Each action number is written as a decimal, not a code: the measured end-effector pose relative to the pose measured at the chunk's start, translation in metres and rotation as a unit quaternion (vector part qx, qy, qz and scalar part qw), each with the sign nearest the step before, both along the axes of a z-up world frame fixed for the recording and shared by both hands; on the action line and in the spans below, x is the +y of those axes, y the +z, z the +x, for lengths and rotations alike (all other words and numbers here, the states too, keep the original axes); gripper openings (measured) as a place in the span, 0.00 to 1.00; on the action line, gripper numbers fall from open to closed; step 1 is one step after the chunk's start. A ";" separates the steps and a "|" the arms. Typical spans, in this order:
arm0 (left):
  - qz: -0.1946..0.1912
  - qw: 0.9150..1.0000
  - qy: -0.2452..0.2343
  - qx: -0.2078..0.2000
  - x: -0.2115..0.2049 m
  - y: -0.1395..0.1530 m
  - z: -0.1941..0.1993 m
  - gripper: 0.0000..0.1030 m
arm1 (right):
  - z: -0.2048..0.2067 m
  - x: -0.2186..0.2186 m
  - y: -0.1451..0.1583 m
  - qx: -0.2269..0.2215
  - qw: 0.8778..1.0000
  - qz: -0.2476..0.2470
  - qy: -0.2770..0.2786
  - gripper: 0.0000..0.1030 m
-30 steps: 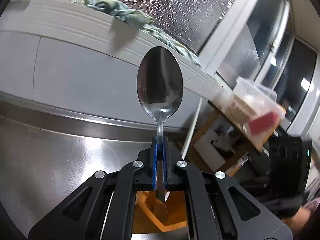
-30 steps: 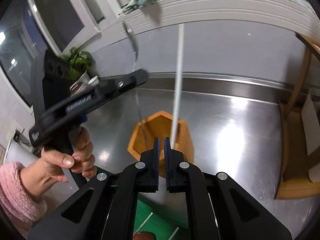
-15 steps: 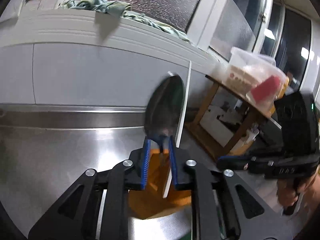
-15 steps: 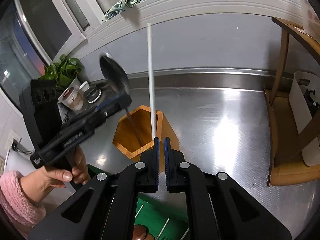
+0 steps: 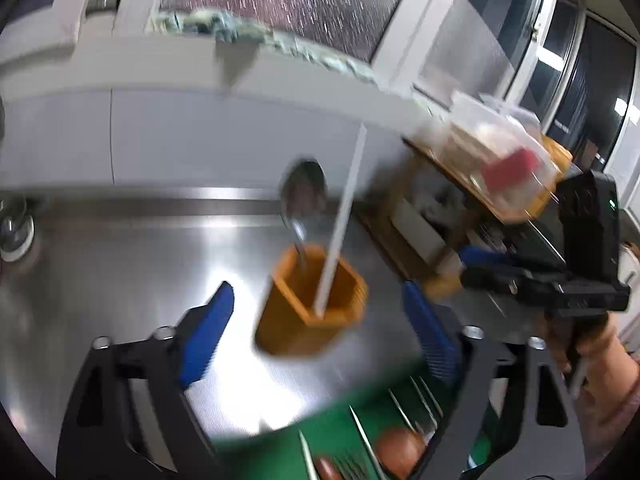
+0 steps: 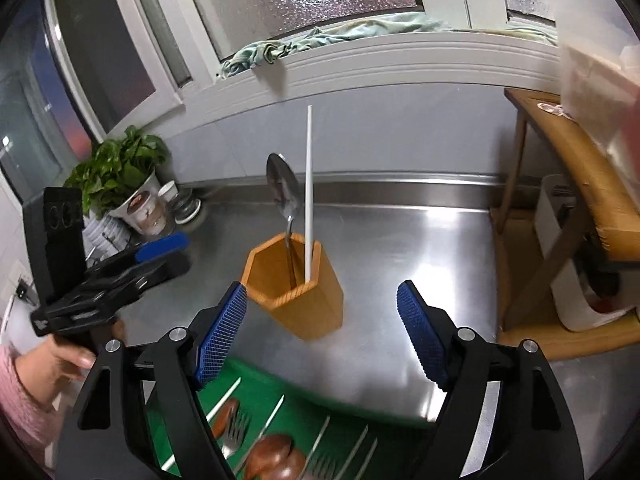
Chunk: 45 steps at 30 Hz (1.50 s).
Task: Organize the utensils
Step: 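Grasp a white chopstick with the left tool while the right tool grasps a silver chopstick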
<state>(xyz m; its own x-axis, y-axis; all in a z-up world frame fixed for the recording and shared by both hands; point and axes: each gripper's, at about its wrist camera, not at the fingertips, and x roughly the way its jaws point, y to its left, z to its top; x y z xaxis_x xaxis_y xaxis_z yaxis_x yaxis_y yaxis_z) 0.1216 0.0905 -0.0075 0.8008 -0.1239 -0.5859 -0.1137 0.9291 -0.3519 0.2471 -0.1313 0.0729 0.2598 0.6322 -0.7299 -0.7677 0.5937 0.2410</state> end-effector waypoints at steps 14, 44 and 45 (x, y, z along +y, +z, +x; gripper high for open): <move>-0.063 0.942 -0.035 0.327 -0.040 -0.065 -0.066 0.70 | -0.054 -0.051 -0.072 0.255 0.943 -0.215 -0.008 0.34; 0.107 0.877 -0.061 0.465 -0.108 -0.122 -0.026 0.10 | -0.085 -0.028 -0.131 0.235 0.888 -0.392 -0.052 0.07; 0.109 0.877 -0.061 0.464 -0.108 -0.122 -0.027 0.07 | -0.087 -0.026 -0.131 0.233 0.888 -0.392 -0.052 0.06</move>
<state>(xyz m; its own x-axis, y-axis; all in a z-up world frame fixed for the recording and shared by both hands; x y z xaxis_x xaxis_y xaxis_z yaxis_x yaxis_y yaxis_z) 0.0948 -0.0178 -0.1298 -0.0451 0.0212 -0.9988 -0.1519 0.9880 0.0278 0.1606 -0.1574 -0.0580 -0.1594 -0.1269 -0.9790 -0.6234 0.7819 0.0001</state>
